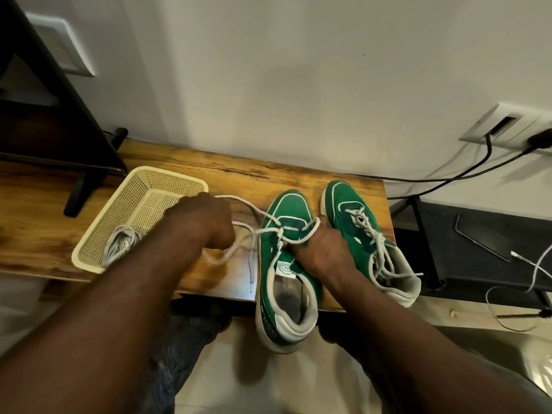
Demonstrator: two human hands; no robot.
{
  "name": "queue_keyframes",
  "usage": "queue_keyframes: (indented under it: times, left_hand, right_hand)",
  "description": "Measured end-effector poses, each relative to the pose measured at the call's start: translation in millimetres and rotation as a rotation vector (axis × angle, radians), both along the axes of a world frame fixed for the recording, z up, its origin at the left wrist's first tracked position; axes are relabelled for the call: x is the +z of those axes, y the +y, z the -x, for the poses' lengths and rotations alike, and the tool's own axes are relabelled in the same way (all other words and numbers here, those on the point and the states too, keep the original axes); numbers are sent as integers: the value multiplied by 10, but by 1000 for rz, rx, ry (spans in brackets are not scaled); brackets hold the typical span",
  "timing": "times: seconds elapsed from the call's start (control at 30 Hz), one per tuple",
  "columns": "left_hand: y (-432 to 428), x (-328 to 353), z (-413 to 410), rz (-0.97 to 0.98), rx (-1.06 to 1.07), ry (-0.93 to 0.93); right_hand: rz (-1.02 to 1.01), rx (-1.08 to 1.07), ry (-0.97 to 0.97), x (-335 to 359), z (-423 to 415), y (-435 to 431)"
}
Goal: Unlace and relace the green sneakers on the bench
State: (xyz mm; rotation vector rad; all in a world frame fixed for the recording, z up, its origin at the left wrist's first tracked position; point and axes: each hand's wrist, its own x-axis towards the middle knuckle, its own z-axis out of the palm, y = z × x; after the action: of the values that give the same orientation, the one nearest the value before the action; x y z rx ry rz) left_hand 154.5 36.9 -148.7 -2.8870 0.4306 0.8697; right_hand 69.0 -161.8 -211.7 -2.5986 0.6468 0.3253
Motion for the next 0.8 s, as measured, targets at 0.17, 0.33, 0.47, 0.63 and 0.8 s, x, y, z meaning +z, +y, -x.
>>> queue_keyframes:
  times: [0.17, 0.33, 0.47, 0.63, 0.8]
  left_hand:
    - [-419, -167, 103, 411, -64, -44]
    - [-534, -180, 184, 420, -54, -26]
    - [-285, 379, 186, 1321, 232, 379]
    - [48, 480, 189, 1254, 149, 667]
    - [11, 291, 67, 171, -20, 186]
  right_hand:
    - [-24, -5, -7, 16, 5, -14]
    - [-48, -36, -11, -2, 7, -23]
    - [-54, -49, 48, 15, -20, -15]
    - [-62, -69, 63, 32, -26, -5]
    - [-71, -57, 61, 28, -24, -6]
